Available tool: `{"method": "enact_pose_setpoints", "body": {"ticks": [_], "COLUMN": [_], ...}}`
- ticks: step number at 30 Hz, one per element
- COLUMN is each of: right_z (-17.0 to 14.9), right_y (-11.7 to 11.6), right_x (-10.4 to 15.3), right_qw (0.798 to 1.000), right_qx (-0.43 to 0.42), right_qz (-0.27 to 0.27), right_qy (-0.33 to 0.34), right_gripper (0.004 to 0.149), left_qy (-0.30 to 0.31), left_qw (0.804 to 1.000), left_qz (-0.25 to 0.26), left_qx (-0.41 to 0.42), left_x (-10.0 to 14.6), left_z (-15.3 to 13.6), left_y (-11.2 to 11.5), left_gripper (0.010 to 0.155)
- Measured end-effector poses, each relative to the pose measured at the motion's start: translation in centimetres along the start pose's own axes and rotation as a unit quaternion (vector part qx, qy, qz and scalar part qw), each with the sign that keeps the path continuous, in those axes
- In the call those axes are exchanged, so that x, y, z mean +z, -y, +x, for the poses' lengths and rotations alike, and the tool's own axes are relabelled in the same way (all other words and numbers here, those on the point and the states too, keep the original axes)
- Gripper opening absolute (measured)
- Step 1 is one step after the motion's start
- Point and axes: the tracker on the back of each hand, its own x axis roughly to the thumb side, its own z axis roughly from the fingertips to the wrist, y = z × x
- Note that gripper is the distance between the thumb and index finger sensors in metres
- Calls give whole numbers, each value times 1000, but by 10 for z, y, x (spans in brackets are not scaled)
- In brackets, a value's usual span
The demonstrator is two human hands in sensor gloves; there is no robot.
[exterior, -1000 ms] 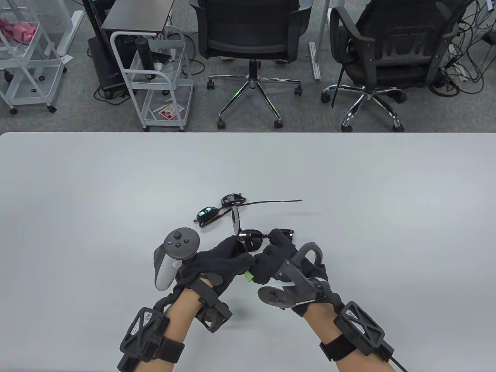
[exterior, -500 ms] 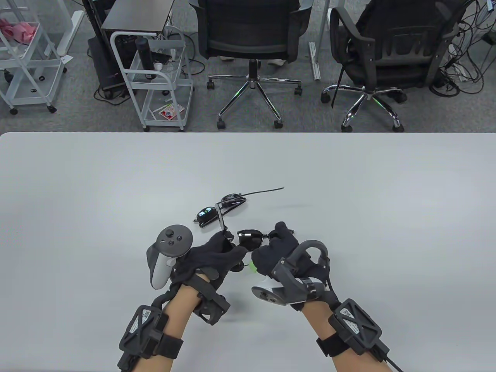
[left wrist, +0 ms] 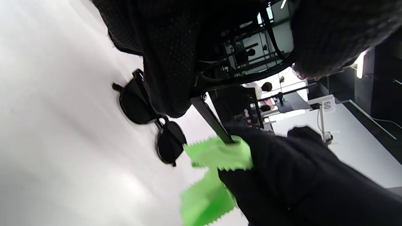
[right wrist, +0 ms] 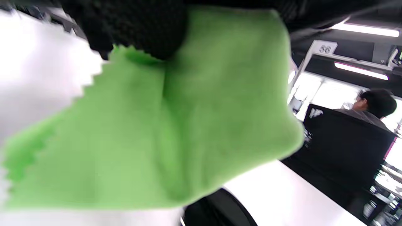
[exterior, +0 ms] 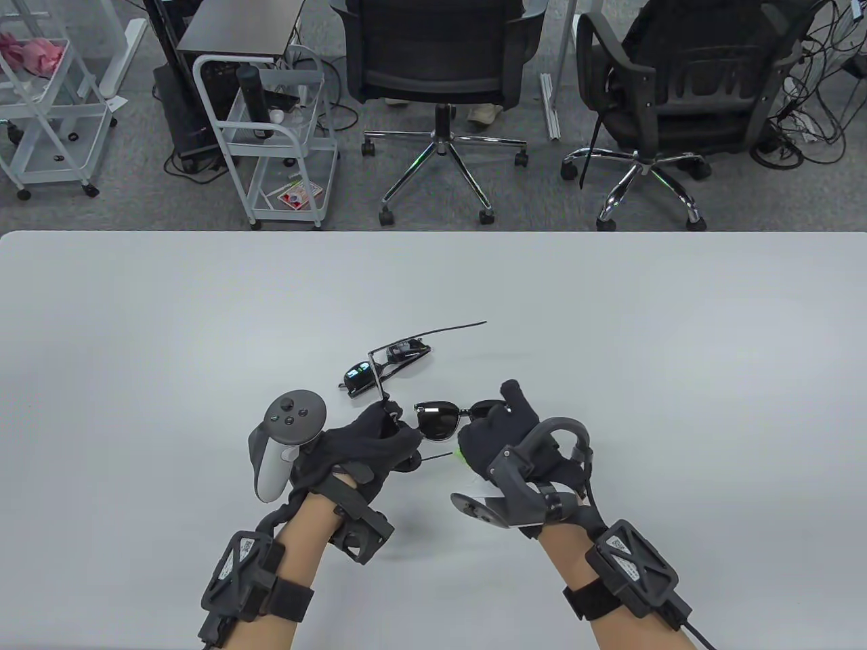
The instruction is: Dust sunglasses
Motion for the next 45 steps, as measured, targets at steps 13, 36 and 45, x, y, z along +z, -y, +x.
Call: {"method": "enact_pose_setpoints", "body": {"ticks": [13, 36, 45], "right_z": [4, -28, 13], "right_y": [-4, 24, -39], "right_x": [-9, 10, 0], "right_qw": [1000, 993, 926], "right_qx": [-8, -99, -282], "right_qz": [5, -21, 245], "right_qy": [-7, -66, 52], "right_gripper": [44, 45, 47], "left_qy": [2, -37, -38], "left_qw": [1000, 995, 995], "left_qz": [0, 46, 55], "left_qx": [-7, -82, -72], "left_x": [-3, -6, -6], "left_z": [1, -18, -21], "left_y": [-1, -26, -25], "left_gripper": [94, 94, 95]}}
